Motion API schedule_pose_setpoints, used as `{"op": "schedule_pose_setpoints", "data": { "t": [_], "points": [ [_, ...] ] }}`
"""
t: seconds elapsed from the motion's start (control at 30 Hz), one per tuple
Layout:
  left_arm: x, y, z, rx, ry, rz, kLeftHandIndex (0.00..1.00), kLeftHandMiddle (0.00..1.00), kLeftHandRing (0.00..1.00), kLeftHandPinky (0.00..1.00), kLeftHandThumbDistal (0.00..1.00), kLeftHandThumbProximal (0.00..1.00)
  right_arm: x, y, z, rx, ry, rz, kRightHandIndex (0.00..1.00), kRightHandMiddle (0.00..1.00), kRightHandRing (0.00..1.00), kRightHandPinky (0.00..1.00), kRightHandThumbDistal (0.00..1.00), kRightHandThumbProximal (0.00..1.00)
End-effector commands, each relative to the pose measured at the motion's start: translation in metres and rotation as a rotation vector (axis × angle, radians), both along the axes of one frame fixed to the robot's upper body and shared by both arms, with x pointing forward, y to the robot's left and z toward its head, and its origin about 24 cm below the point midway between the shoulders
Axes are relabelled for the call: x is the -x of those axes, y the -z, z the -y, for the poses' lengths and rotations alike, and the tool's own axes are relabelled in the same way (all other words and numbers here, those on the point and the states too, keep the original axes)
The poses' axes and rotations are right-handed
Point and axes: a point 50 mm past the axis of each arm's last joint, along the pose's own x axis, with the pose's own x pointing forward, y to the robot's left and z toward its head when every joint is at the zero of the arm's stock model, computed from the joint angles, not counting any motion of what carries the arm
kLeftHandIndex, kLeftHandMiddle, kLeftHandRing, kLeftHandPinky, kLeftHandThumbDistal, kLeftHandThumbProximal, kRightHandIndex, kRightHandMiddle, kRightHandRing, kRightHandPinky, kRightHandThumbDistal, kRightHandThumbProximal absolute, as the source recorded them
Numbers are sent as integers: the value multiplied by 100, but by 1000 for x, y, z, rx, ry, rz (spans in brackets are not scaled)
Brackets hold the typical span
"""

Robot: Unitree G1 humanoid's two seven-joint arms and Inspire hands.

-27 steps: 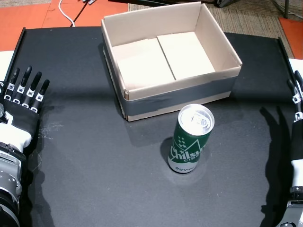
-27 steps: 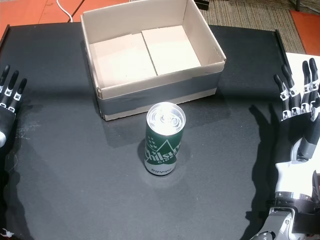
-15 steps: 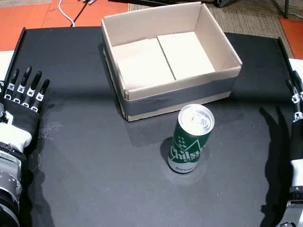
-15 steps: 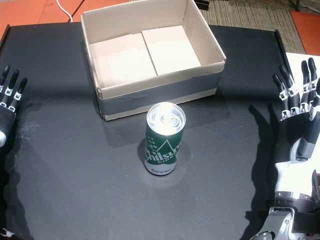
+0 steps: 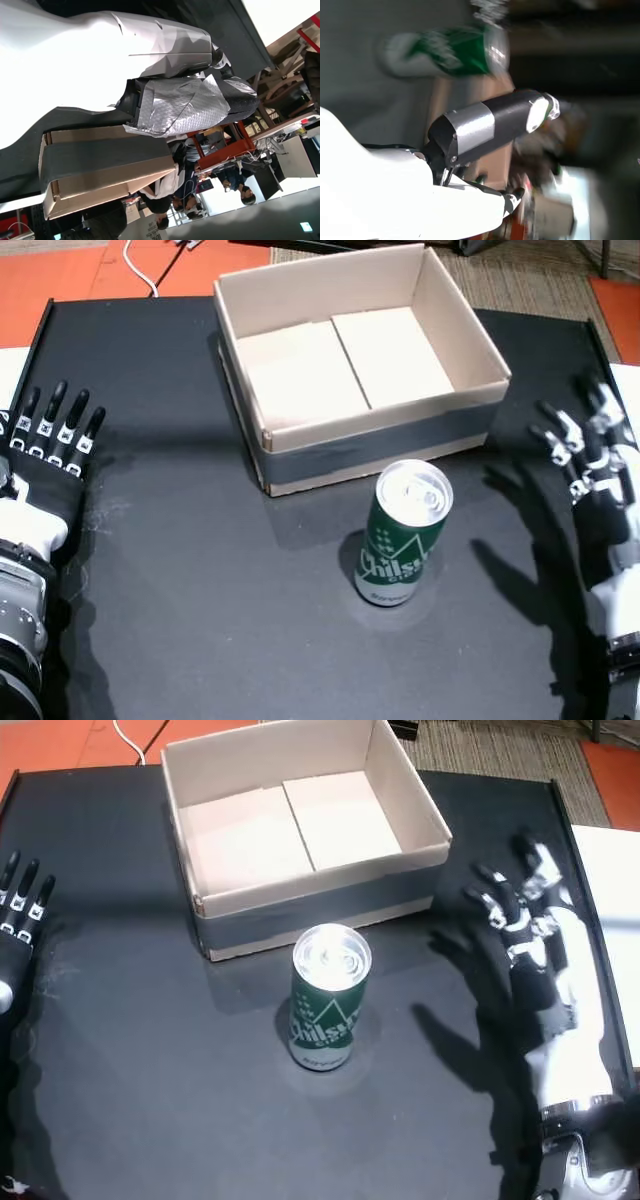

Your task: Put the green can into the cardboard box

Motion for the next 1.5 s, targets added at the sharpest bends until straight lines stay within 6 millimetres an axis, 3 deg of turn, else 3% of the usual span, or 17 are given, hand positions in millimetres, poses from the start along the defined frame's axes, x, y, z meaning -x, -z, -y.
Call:
{"op": "schedule_pose_setpoints", "data": {
  "t": [0.0, 0.27, 0.5, 0.7, 1.03, 1.23, 1.47],
  "points": [
    [0, 1, 1, -21, 12, -20, 71, 65, 79, 97, 0, 100, 2, -19, 4, 243, -87, 90, 93, 94, 96, 100, 100, 42],
    [1, 2, -1, -27, 5, -25, 68, 63, 77, 92, 0, 100, -7, -16, -22, 269, -209, 61, 89, 90, 92, 100, 100, 53],
    [1, 1, -1, -18, 5, -22, 75, 65, 81, 96, 0, 100, -8, -13, -27, 201, -280, 23, 87, 90, 93, 100, 100, 57],
    [1, 1, -1, -29, 1, -31, 71, 62, 77, 93, 0, 100, -10, -10, -27, 142, -298, -19, 84, 89, 92, 100, 100, 54],
    [0, 1, -2, -21, 0, -25, 76, 65, 80, 95, 0, 100, -19, -4, -33, 106, -351, -118, 86, 88, 90, 100, 100, 55],
    [0, 1, -1, -25, -3, -32, 73, 63, 76, 93, 0, 100, -23, -2, -35, 144, -376, -160, 86, 88, 92, 100, 100, 44],
    [-1, 0, -1, -12, -8, -36, 75, 64, 79, 94, 0, 100, -28, -2, -39, 151, -386, -184, 85, 87, 89, 100, 100, 52]
  ]
}}
